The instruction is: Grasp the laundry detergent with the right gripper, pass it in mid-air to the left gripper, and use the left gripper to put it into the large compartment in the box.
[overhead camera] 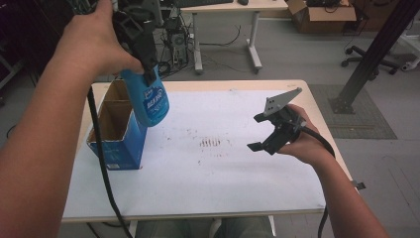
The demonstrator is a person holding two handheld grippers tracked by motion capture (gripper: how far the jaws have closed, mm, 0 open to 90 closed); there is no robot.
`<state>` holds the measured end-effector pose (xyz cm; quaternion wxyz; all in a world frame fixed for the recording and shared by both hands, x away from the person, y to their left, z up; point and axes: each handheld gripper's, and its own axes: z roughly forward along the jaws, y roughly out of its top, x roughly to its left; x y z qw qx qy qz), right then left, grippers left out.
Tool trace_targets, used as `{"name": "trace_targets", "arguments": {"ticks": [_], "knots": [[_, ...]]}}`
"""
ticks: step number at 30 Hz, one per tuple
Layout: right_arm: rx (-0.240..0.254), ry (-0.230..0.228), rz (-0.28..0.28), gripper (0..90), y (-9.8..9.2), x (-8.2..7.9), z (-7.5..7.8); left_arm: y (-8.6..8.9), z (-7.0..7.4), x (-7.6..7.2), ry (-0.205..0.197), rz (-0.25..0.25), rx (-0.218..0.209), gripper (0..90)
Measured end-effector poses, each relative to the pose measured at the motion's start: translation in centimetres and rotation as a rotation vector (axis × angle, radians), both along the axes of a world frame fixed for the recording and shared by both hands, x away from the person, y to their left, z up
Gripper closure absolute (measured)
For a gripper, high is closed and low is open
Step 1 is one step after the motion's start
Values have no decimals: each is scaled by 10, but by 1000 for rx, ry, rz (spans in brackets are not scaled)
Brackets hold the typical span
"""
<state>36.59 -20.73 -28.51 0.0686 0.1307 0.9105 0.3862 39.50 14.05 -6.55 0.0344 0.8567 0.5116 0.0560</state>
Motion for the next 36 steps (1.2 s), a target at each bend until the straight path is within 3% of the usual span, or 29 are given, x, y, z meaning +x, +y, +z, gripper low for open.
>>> {"name": "trace_targets", "arguments": {"ticks": [11,19,26,36], "knots": [[-6,13,15,14,8,3,-5,35,13,12,-9,189,-23,379],[-13,19,15,13,9,4,-9,59,20,17,-19,290,-36,379],[-19,25,13,13,9,4,-11,75,22,22,-28,347,-2,379],[-19,30,13,13,11,4,-13,95,18,22,-37,409,2,379]]}}
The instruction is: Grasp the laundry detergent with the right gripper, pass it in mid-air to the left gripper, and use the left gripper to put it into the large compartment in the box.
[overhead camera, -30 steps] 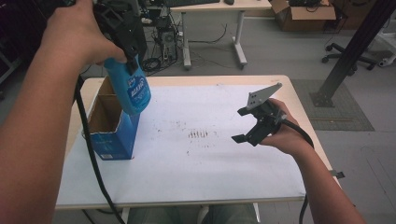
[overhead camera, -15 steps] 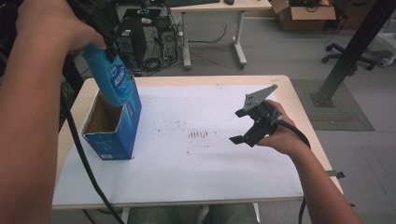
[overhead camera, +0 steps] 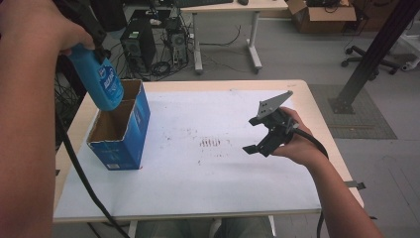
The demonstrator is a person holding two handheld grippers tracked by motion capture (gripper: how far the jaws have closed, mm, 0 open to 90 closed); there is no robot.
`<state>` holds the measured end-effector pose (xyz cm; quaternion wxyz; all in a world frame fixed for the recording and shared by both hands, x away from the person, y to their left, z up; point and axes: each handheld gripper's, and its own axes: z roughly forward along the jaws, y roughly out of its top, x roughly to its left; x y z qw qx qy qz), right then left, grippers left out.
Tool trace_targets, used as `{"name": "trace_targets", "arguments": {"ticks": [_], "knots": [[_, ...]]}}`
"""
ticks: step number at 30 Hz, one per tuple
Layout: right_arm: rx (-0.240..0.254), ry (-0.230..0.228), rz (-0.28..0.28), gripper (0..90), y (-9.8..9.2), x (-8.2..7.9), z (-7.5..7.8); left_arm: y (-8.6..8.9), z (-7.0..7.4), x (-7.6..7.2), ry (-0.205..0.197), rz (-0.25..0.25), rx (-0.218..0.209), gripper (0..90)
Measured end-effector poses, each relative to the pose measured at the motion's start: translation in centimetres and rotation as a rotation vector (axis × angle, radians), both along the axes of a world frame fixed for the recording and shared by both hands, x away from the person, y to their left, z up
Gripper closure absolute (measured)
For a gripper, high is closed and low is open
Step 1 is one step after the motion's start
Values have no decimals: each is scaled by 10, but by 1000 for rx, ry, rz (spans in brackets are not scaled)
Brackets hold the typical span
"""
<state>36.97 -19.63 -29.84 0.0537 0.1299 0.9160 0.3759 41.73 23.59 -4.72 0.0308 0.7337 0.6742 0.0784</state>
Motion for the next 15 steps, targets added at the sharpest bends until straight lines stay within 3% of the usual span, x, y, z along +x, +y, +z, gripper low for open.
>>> {"name": "trace_targets", "arguments": {"ticks": [7,15], "knots": [[-1,0,4,12,3,-1,-1,9,-12,-1,3,24,8,379],[3,6,7,12,5,-2,-5,18,-36,0,17,33,-11,379]]}}
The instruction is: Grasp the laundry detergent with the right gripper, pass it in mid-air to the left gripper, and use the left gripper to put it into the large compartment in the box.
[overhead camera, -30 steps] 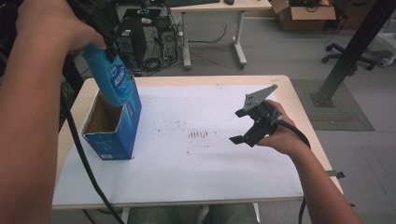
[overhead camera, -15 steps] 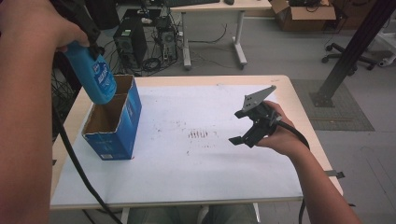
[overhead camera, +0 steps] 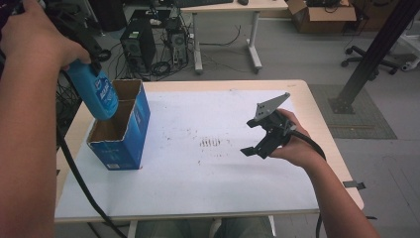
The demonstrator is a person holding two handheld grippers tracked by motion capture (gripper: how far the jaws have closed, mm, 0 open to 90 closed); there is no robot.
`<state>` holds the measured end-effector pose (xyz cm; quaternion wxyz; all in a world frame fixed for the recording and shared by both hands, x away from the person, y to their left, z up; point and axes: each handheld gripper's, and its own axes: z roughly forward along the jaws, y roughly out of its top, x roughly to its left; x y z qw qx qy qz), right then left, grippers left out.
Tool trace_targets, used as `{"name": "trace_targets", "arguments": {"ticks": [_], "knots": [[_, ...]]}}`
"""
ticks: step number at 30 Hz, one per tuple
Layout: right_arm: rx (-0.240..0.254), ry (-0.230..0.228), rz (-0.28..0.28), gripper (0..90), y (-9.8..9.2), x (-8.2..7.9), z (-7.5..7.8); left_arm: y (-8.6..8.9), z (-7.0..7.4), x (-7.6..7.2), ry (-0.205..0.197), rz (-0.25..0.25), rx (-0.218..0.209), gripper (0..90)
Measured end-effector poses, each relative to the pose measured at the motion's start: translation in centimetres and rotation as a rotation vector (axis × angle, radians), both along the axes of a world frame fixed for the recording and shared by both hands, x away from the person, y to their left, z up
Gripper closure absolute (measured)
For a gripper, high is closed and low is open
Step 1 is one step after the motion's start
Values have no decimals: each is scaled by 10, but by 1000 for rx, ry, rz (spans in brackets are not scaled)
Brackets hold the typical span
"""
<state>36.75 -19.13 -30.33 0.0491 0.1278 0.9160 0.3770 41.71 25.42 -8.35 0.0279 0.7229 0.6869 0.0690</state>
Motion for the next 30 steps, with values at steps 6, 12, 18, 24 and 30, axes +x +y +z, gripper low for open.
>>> {"name": "trace_targets", "arguments": {"ticks": [6,12,18,24,30], "knots": [[-3,3,2,11,2,-2,0,6,-17,1,4,11,2,379],[-9,1,2,12,2,-2,2,7,-29,1,-8,13,8,379],[-16,-3,3,13,1,-3,4,8,-42,4,4,11,8,379],[-26,-2,-4,13,-3,-5,5,10,-55,6,12,15,7,379],[-52,-3,-9,14,-6,-4,9,10,-67,8,12,16,15,379]]}}
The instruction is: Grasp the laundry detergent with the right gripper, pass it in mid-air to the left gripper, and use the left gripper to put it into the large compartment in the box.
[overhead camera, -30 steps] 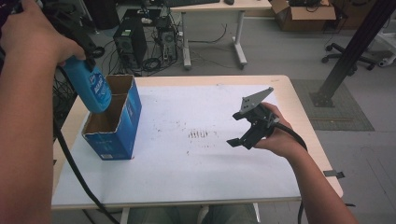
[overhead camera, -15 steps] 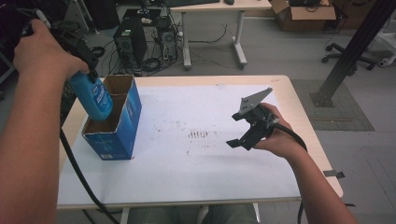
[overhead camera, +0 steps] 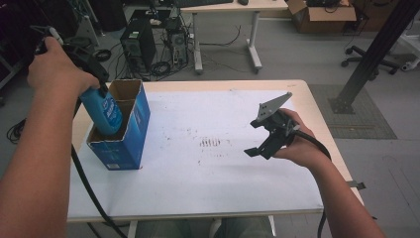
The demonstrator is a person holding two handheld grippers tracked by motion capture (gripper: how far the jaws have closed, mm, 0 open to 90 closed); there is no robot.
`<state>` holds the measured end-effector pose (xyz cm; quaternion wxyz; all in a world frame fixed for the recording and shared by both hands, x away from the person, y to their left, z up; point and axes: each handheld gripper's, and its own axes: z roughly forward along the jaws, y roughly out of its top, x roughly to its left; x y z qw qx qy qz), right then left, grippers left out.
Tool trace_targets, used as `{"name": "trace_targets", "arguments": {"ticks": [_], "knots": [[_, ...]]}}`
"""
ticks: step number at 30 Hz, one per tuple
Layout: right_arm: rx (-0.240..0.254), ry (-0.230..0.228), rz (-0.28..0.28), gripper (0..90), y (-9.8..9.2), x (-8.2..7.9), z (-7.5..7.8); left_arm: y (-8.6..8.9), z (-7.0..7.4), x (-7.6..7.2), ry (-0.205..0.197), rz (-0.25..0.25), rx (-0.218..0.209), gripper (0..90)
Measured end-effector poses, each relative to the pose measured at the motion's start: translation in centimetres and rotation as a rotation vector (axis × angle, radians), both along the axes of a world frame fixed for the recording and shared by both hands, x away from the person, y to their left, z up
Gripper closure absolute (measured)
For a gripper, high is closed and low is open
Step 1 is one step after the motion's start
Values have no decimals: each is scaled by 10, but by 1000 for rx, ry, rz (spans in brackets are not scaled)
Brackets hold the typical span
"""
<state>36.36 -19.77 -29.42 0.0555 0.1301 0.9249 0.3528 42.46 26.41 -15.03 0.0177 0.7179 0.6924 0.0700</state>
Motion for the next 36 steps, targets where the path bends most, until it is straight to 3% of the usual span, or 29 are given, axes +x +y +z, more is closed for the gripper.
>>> {"name": "trace_targets", "arguments": {"ticks": [8,17,26,36], "knots": [[-69,-6,4,15,-3,4,11,1,-11,2,5,0,4,379],[-157,19,23,17,0,11,17,3,-23,4,10,0,20,379],[-265,48,53,17,5,16,25,0,-35,6,11,-7,10,379],[-344,68,60,20,6,20,31,-1,-55,8,22,-17,15,379]]}}
